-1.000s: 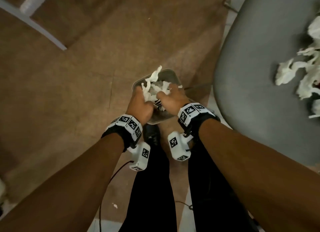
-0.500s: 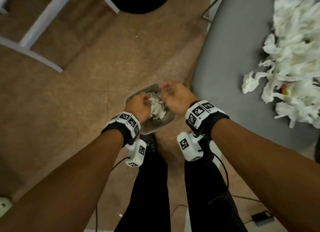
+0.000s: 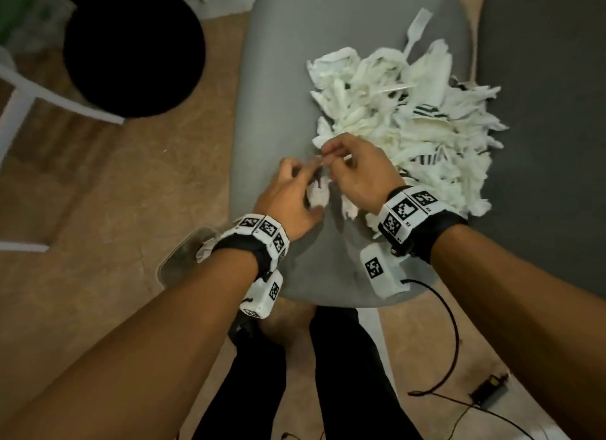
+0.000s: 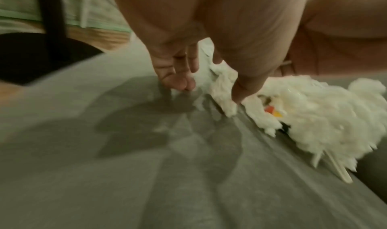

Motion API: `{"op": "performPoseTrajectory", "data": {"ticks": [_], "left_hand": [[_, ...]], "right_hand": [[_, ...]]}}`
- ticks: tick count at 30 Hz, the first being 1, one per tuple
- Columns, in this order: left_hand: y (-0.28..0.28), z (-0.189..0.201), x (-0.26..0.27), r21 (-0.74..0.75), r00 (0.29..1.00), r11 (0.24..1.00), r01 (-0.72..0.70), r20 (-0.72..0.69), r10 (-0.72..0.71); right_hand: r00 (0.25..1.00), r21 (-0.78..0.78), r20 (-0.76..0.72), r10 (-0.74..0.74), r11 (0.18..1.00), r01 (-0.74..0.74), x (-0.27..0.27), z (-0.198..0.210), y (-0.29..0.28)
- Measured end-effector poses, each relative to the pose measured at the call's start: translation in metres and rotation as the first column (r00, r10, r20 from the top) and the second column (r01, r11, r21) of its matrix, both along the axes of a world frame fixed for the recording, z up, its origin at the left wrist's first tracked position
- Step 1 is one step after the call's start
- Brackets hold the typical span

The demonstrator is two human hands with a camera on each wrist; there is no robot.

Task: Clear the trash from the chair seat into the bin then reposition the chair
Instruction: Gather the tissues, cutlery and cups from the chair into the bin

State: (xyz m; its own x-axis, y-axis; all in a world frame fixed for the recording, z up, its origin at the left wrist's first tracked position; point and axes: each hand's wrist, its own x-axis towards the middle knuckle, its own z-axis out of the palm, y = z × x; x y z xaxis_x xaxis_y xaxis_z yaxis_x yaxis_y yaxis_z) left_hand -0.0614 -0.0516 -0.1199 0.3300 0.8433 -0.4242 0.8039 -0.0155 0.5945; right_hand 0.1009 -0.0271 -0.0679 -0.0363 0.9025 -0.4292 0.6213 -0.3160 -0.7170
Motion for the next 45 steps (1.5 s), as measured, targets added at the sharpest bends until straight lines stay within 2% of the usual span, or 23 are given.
{"op": "performPoseTrajectory", "data": {"ticks": [2, 3, 6, 8, 9, 13, 17, 21, 25, 28, 32, 35, 39, 44, 45], "left_hand": [[0.004, -0.006, 0.025, 0.003, 0.993, 0.993, 0.119, -0.015, -0.119], [0.007, -0.007, 0.032, 0.019, 0.991, 0.991, 0.133, -0.023, -0.132], [0.019, 0.0, 0.057, 0.163, 0.999, 0.986, 0.043, -0.035, -0.038], [0.029, 0.007, 0.072, 0.244, 1.0, 0.97, -0.002, -0.024, 0.008], [0.035, 0.008, 0.079, 0.237, 1.0, 0.972, 0.001, -0.027, 0.006], [0.053, -0.001, 0.092, 0.075, 0.989, 0.995, 0.062, -0.135, -0.051], [0.057, -0.001, 0.08, 0.128, 0.991, 0.984, -0.125, -0.025, 0.129], [0.047, 0.006, 0.064, 0.212, 0.982, 0.959, -0.187, 0.018, 0.188], [0.046, 0.012, 0.052, 0.183, 0.952, 0.934, -0.305, 0.07, 0.297], [0.044, 0.016, 0.044, 0.146, 0.931, 0.922, -0.358, 0.127, 0.341], [0.032, 0.02, 0.033, 0.09, 0.891, 0.901, -0.425, 0.216, 0.399], [0.024, 0.015, 0.023, 0.129, 0.895, 0.893, -0.431, 0.188, 0.405], [0.015, 0.004, 0.011, 0.097, 0.87, 0.872, -0.48, 0.177, 0.46], [0.008, 0.003, 0.006, 0.05, 0.86, 0.869, -0.493, 0.18, 0.477], [0.008, 0.003, 0.005, 0.046, 0.855, 0.864, -0.501, 0.18, 0.486]], "right_hand": [[0.998, 0.044, 0.06, 0.016, 0.999, -0.019, 0.03, 0.003, 0.004], [0.991, 0.069, 0.126, 0.047, 0.996, -0.056, 0.041, 0.003, 0.007], [0.931, 0.124, 0.354, 0.085, 0.983, -0.137, 0.078, 0.004, 0.013], [0.895, 0.111, 0.442, 0.054, 0.987, -0.114, 0.098, 0.005, 0.018], [0.886, 0.098, 0.462, 0.039, 0.991, -0.095, 0.105, 0.005, 0.021], [0.889, 0.056, 0.456, 0.05, 0.995, -0.085, 0.12, 0.005, 0.027], [0.895, 0.083, 0.443, 0.06, 0.991, -0.107, 0.117, -0.001, 0.031], [0.871, 0.071, 0.482, 0.092, 0.987, -0.143, 0.109, -0.01, 0.041], [0.803, 0.057, 0.553, 0.221, 0.952, -0.302, 0.094, -0.012, 0.051], [0.767, 0.046, 0.55, 0.33, 0.905, -0.422, 0.075, -0.015, 0.06], [0.712, -0.037, 0.566, 0.415, 0.876, -0.481, 0.05, -0.018, 0.074], [0.666, -0.1, 0.581, 0.469, 0.853, -0.513, 0.037, -0.022, 0.078], [0.593, -0.196, 0.624, 0.509, 0.836, -0.512, 0.033, -0.036, 0.078], [0.527, -0.165, 0.677, 0.513, 0.804, -0.571, 0.032, -0.037, 0.084], [0.533, -0.154, 0.68, 0.504, 0.808, -0.569, 0.031, -0.034, 0.085]]}}
